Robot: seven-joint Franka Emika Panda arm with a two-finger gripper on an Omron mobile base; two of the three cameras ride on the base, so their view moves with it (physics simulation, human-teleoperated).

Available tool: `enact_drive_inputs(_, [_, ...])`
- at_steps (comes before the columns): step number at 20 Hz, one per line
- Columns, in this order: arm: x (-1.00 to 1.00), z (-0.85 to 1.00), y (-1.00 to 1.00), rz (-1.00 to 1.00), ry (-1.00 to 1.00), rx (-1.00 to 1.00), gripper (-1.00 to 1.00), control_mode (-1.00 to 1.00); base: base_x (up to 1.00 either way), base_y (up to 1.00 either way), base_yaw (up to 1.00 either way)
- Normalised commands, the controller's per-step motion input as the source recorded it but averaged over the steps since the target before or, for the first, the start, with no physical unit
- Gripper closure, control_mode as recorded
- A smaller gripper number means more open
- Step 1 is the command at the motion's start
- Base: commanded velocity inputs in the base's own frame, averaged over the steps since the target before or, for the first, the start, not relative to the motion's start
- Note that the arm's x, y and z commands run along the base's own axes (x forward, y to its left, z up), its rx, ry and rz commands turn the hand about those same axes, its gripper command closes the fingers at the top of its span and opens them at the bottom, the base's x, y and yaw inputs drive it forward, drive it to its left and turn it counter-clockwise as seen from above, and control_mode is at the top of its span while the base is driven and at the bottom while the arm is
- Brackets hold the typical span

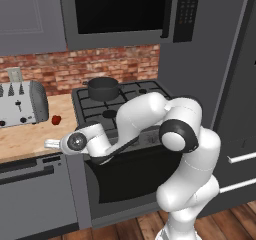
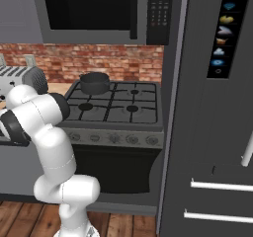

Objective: Turn on the burner for the pot on the stove. Wait thirty seconds for the pot to heat up. Then add the bell pepper to the pot.

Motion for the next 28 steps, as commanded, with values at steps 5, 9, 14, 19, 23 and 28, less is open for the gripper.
enact_drive_inputs(5, [0.0,0.0,0.0,0.0,0.0,0.0,1.0,-1.0,0.0,0.0,0.0])
enact_drive_inputs(9, [0.0,0.0,0.0,0.0,0.0,0.0,1.0,-1.0,0.0,0.0,0.0])
enact_drive_inputs(14, [0.0,0.0,0.0,0.0,0.0,0.0,1.0,-1.0,0.0,0.0,0.0])
enact_drive_inputs(19, [0.0,0.0,0.0,0.0,0.0,0.0,1.0,-1.0,0.0,0.0,0.0])
enact_drive_inputs(23, [0.0,0.0,0.0,0.0,0.0,0.0,1.0,-1.0,0.0,0.0,0.0])
enact_drive_inputs(28, [0.0,0.0,0.0,0.0,0.0,0.0,1.0,-1.0,0.0,0.0,0.0])
